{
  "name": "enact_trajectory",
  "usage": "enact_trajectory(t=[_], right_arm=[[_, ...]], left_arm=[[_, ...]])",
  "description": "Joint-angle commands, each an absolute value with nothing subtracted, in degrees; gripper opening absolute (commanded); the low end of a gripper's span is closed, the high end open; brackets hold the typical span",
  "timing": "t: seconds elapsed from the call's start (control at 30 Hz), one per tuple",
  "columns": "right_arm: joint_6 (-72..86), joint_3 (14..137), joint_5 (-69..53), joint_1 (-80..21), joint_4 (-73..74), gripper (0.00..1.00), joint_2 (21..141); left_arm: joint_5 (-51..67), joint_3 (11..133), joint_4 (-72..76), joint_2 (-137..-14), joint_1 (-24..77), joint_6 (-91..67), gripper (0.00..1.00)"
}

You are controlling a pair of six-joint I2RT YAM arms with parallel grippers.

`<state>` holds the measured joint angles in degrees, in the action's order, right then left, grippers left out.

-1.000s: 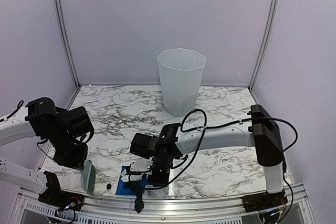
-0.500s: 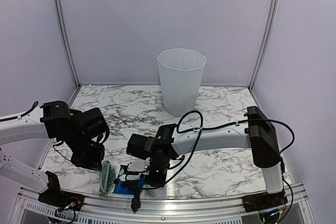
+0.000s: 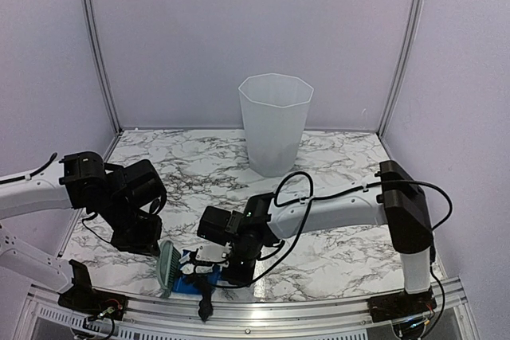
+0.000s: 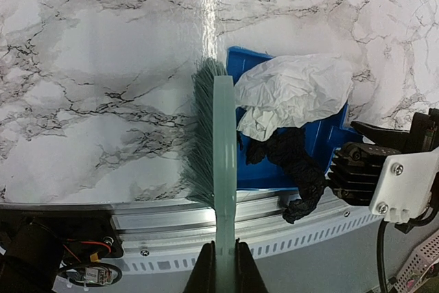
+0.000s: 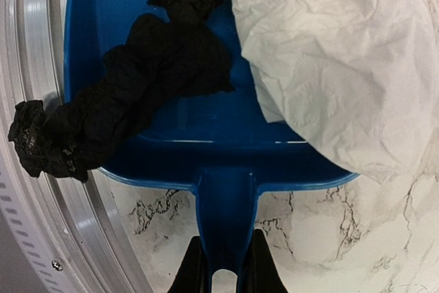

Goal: Sweep away the paper scraps from the table

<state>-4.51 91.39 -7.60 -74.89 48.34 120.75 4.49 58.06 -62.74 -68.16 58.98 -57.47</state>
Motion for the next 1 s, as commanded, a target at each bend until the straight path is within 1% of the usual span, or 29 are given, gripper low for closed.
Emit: enact_trajectory(t=[0.0,0.13,0.27,0.37,0.6,0.73,0.97], right_arm=[[-2.27,86.98,-5.21,-75.11,45.45,0.0,118.18],[-2.07,84.62,-4.57,-74.56,44.48,0.0,116.67],[-1.84,83.68,-3.87,-73.48,43.68,0.0,115.23],[-0.84,83.86,-3.54,-72.29,42.46,0.0,114.3],[2.02,84.8,-3.24,-71.1,38.99,0.0,113.91],[4.13,84.07,-2.46,-71.11,37.23,0.0,113.56],[7.34,80.66,-1.0,-71.1,34.53,0.0,111.31]], left_arm=[[3.86,57.63,-63.39,-68.54,59.33,-56.46,0.0],[0.9,57.95,-63.74,-67.91,59.24,-56.51,0.0],[0.35,59.91,-63.72,-68.65,59.24,-56.32,0.0],[-1.49,61.72,-63.68,-70.14,59.24,-55.7,0.0],[-1.67,68.1,-63.5,-75.07,59.24,-52.74,0.0],[-1.5,69.62,-63.48,-76.7,59.24,-51.77,0.0],[-2.73,71.32,-63.61,-74.85,59.24,-52.38,0.0]])
